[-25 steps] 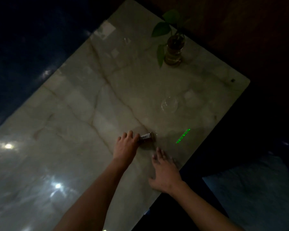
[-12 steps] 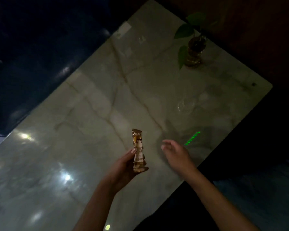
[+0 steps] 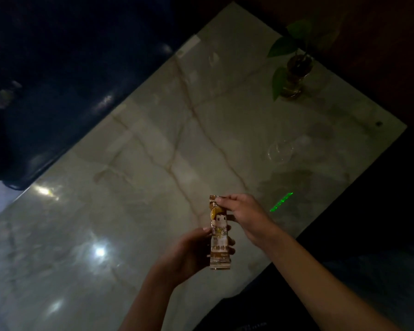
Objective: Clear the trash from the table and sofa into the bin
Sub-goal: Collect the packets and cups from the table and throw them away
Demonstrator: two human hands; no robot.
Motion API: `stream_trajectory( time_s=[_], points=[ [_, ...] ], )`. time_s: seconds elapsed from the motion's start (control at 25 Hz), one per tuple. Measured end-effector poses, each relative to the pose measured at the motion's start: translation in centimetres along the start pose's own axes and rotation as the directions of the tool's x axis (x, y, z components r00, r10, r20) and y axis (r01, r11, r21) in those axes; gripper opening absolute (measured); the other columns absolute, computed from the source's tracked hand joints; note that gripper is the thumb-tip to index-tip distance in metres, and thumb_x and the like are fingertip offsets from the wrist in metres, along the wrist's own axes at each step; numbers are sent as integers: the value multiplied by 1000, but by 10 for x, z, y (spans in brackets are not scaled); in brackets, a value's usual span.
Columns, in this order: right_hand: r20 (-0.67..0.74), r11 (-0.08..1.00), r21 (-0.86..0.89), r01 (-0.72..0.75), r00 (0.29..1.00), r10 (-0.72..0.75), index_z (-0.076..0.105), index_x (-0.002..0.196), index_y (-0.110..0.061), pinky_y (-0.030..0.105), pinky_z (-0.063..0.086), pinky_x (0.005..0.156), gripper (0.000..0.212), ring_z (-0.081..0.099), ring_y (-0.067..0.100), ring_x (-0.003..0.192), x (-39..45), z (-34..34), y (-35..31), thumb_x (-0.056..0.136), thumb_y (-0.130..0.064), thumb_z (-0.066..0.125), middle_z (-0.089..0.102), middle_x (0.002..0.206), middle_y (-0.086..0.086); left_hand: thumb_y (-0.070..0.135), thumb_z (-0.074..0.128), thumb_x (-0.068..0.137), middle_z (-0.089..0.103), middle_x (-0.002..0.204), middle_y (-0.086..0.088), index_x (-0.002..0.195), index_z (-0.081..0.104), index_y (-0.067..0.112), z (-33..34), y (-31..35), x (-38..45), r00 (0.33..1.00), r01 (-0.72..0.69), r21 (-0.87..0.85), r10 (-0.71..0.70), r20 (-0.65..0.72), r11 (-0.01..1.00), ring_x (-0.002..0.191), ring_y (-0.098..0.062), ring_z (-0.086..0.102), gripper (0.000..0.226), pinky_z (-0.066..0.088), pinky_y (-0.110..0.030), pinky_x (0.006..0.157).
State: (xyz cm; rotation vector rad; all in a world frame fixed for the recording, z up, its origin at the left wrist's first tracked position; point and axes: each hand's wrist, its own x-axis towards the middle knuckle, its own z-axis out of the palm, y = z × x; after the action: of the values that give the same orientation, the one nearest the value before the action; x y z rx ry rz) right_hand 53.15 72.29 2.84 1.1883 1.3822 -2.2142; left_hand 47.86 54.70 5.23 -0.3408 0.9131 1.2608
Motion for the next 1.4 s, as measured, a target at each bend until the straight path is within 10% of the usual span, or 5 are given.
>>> stream_trajectory(
  time_s=[0.28, 0.48, 0.72, 0.96, 1.4],
  points=[
    [-35, 995, 95, -42, 998, 46, 73, 81, -8, 20, 39, 37, 15, 57, 8, 45, -7, 6, 31, 87, -21, 69, 68, 62, -3, 20, 55, 90, 70, 96, -19, 117, 64, 7, 10, 5, 33, 985, -48, 161, 74, -159, 986, 83, -33, 68, 31, 55, -44, 80],
    [-112, 969, -244, 32, 992, -61, 72, 110, -15, 21, 54, 79, 23, 70, 10, 91, 5, -12, 43, 89, -24, 68, 76, 97, 0, 20, 52, 98, 68, 74, -8, 107, 63, 5, -6, -7, 54, 924, 77, 435, 99, -369, 897, 63, -20, 64, 20, 53, -34, 63],
    [-216, 638, -737, 224, 816, -536, 68, 116, -14, 32, 51, 89, 35, 67, 24, 101, 16, -64, 6, 83, -24, 72, 73, 108, 6, 17, 42, 99, 51, 138, -21, 124, 58, 9, -71, -8, 46, 753, 419, 906, 532, -387, 67, 126, -36, 52, 30, 45, -37, 95],
    [-233, 352, -934, 61, 642, -730, 60, 122, -11, 38, 44, 96, 50, 55, 37, 110, 46, -124, -58, 80, -35, 69, 64, 119, 15, 20, 41, 100, 39, 148, -25, 122, 57, 12, -92, -25, 41, 785, 512, 859, 396, -477, 19, 124, -34, 54, 28, 47, -35, 91],
    [-466, 667, -738, -100, 790, -398, 58, 115, -12, 29, 47, 82, 50, 63, 27, 103, 85, -132, -69, 75, -38, 74, 65, 118, 13, 22, 42, 97, 49, 135, -21, 111, 59, 11, -94, -13, 50, 774, 508, 859, 406, -486, 59, 107, -33, 61, 24, 49, -36, 86]
  ],
)
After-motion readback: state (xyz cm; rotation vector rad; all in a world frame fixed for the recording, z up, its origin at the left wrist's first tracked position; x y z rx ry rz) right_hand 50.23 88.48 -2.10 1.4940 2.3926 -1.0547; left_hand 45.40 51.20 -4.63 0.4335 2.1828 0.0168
